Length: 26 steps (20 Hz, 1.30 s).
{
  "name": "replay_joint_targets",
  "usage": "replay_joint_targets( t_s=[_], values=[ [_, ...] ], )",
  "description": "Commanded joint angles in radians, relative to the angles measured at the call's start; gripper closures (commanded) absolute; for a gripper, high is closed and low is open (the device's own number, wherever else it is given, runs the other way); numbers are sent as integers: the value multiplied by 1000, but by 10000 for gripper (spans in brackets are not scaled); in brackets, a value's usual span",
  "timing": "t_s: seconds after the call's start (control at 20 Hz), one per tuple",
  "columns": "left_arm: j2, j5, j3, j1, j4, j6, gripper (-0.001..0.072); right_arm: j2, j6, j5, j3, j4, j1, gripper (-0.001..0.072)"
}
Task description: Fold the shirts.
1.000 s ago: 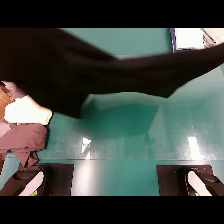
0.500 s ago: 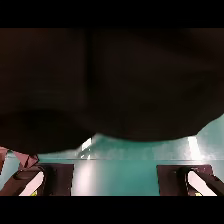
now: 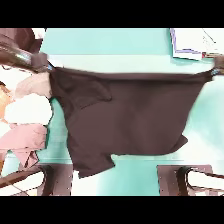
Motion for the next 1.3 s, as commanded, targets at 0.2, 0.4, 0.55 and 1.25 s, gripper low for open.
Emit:
replay_joint_targets(
  t_s=[0.2,0.4,0.55,1.25],
  values=[
    [-398,212,168,0,-42,94,680,-383,-14,-120,243,2,21,699],
    [-405,155,284,0,-18,93,681,-342,-26,-173,263,-2,10,699],
    [-403,-17,290,-10,81,85,681,-242,-41,-175,85,-3,-18,699],
    [-260,-87,-28,-82,270,-14,250,45,-43,-255,-402,3,-24,226]
  ],
)
